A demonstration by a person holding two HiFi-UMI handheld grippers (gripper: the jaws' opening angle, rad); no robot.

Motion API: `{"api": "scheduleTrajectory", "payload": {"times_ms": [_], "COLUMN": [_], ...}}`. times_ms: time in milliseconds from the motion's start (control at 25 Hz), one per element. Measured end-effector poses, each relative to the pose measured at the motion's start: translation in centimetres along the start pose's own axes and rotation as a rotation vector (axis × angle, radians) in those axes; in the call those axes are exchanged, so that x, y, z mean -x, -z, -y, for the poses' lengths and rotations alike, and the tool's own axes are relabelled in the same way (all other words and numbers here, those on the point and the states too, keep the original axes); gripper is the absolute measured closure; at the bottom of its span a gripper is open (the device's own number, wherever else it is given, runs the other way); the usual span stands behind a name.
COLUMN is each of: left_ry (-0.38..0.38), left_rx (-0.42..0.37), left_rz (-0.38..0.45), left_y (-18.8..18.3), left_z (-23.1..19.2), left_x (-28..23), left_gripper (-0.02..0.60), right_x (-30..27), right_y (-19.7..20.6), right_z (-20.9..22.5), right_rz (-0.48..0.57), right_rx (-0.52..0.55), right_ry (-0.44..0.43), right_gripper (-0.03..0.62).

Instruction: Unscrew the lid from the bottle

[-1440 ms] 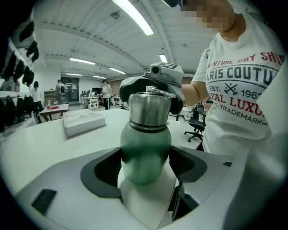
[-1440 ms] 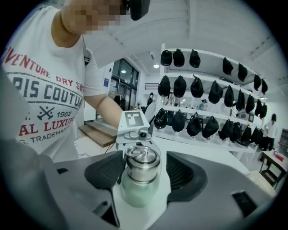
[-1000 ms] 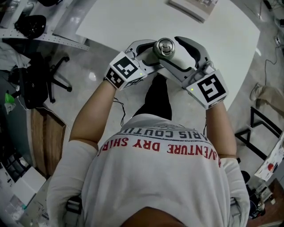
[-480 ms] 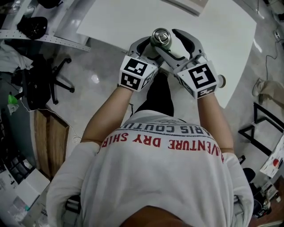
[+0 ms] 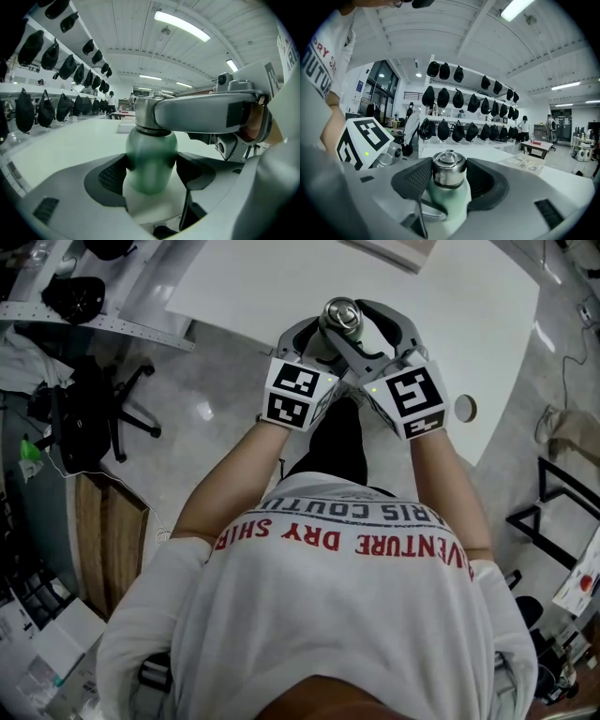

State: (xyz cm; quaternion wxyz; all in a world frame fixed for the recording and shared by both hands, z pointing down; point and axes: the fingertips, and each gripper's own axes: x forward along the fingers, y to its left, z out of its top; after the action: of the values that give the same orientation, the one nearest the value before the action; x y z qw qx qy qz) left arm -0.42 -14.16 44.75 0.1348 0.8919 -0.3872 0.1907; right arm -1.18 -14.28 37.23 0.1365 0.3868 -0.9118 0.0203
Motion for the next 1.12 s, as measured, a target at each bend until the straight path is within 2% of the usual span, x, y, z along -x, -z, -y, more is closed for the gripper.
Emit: {"api": "scheduleTrajectory", "payload": {"times_ms": [200,320,800,1120], "left_ry": [0.002,0.036,0.312,0.492], "left_rx": [-0.002,-0.024,-0.182,-0.307], "left_rz": [-0.003,-0.008,-0.082,-0.183], "left_y": [0.1,0.1,0.1,0.5], "left_z": [-0.2,-0.3,0.6,0.7], "left_x": [0.1,0.1,0.1,0.0], "left_gripper": [0.233,0.235,0.235,0.235], "right_x": [-0.3,-0.4,0.6,0.3], "right_y": [0.0,0.0,0.0,0.0], "right_z": [-0.1,-0.1,0.0,-0.2], "right_rz": [-0.006,-0.011,-0.047,-0.088], "right_rx": [0.007,0.008,0.064,0.126], "right_ry": [-0.018,-0.039,-0.214,-0.346], "right_gripper": [0.365,0.365,0.365,0.365]}}
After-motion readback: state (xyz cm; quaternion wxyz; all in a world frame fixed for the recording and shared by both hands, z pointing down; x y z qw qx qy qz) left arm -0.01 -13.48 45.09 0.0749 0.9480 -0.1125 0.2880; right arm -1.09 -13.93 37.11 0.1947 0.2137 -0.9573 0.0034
